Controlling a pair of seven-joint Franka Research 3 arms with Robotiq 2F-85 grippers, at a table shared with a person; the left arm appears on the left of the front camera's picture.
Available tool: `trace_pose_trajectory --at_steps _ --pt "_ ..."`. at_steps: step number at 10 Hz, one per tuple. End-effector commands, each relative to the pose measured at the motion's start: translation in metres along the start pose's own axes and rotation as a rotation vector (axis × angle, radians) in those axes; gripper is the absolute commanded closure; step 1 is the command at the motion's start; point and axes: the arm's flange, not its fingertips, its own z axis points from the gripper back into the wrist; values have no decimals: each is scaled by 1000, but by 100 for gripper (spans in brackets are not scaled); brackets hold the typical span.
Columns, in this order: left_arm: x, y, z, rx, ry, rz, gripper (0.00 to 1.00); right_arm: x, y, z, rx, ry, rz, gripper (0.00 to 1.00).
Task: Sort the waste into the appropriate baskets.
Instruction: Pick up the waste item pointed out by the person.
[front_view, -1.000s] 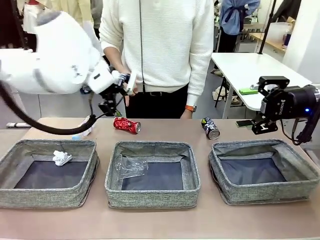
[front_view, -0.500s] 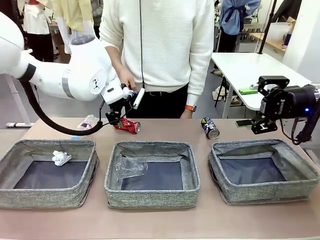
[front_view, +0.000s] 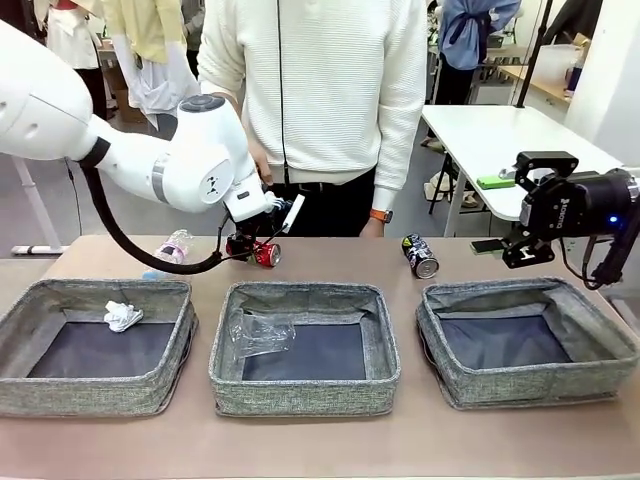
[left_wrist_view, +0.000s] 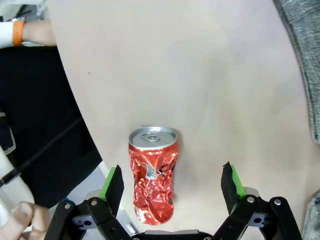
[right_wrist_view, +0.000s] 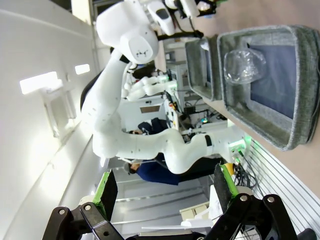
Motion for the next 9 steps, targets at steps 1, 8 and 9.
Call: trace_pose_trajectory --at_steps 1,8,9 --pt "3 20 -6 -20 35 -8 0 0 5 3 -10 13 -13 0" --pt "-11 29 -44 -114 58 -1 0 0 5 3 -10 13 -13 0" --pt "-12 28 -46 -126 54 -4 0 0 5 3 -10 13 -13 0"
